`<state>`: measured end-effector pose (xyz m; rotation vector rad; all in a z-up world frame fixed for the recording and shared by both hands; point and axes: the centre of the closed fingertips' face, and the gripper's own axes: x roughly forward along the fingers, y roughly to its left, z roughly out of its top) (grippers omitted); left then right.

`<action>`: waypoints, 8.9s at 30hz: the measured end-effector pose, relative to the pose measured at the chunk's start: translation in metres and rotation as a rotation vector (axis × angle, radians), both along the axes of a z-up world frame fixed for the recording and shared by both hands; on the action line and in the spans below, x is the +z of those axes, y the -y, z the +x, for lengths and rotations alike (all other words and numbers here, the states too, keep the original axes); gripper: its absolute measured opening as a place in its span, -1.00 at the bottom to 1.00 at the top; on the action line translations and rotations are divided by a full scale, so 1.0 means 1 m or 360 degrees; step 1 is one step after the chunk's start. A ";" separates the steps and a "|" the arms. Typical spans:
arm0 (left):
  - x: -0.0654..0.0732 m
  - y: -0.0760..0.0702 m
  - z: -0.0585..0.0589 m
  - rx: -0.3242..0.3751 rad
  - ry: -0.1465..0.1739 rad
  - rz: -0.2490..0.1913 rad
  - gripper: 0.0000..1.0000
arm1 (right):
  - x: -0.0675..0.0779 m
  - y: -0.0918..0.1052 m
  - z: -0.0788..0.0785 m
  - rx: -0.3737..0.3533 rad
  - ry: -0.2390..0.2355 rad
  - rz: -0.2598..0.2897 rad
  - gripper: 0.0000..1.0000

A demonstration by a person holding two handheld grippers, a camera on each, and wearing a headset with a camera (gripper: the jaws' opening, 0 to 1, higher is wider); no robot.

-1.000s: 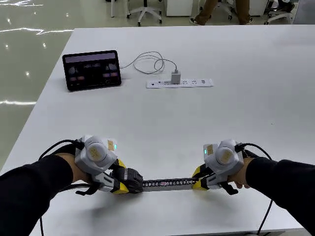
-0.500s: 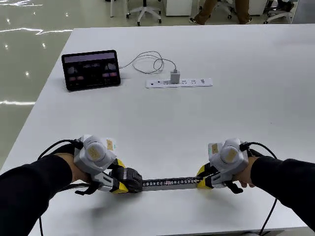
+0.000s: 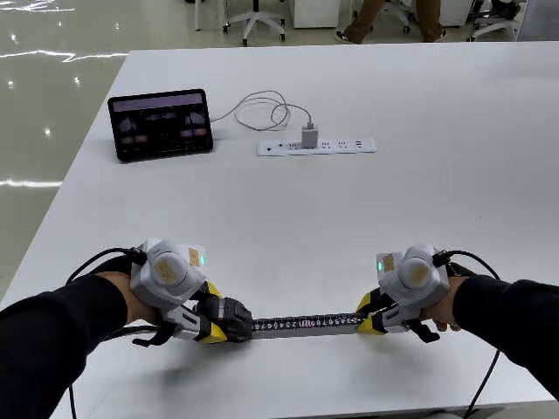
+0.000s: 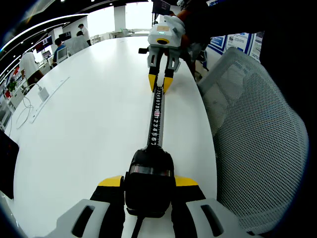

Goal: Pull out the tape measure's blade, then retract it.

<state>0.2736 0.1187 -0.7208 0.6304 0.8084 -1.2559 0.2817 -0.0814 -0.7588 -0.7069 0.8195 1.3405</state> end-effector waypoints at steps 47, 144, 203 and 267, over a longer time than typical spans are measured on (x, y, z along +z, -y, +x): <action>-0.001 0.000 0.001 0.0004 0.0001 -0.0002 -0.36 | 0.000 0.044 0.002 -0.0086 -0.0011 -0.0040 -0.80; 0.049 -0.107 -0.006 0.1247 0.0189 -0.0536 1.00 | 0.056 0.098 -0.025 -0.0843 0.0277 0.0250 0.11; 0.066 -0.097 -0.022 0.1274 0.0255 -0.0624 1.00 | 0.081 0.134 -0.056 -0.1048 0.0294 0.0415 1.00; -0.006 -0.003 0.027 0.1700 0.0150 -0.0454 1.00 | 0.019 0.059 0.004 -0.0013 0.0088 -0.0165 0.45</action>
